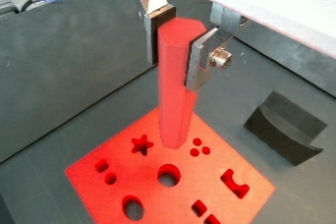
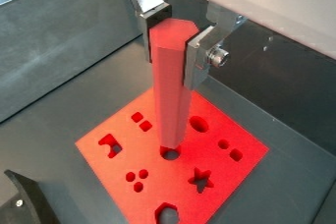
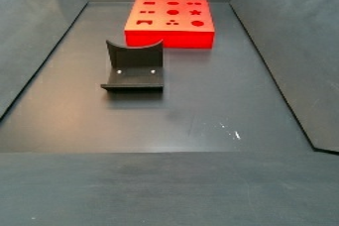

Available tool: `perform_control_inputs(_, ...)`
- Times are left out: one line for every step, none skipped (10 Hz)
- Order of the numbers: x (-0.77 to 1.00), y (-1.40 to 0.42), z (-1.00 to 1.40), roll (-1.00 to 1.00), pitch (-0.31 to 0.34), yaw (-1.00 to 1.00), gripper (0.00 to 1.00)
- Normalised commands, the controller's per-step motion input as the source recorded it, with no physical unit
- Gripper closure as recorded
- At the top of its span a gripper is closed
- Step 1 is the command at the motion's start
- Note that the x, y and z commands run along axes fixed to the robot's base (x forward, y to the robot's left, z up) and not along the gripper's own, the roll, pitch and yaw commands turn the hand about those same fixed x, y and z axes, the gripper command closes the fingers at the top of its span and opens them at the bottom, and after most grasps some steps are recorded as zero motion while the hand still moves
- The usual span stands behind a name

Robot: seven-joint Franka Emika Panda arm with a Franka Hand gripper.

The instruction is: Insert the hexagon object.

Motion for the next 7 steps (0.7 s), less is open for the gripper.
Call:
perform_control_inputs(0.0,0.18,-0.24,0.07,0.0,-0.06,1.0)
perform_control_inputs(-0.08,0.45,-0.43,0.09,-0.024,-0.19,1.0)
perform_control_inputs(-0.15,0.54,-0.47,0.08,-0.06,-0.24,1.0)
perform_control_inputs(-0.15,0.53,-0.45,0.07,-0.061,-0.24,1.0)
perform_control_inputs(-0.18,0.51,-0.48,0.02,-0.094,-0.21,1.0)
perform_control_inputs(-0.24,0.45,-0.43,0.0,-0.13,-0.2,1.0)
perform_control_inputs(-0.23,0.21,-0.13,-0.11,-0.096,-0.11,1.0)
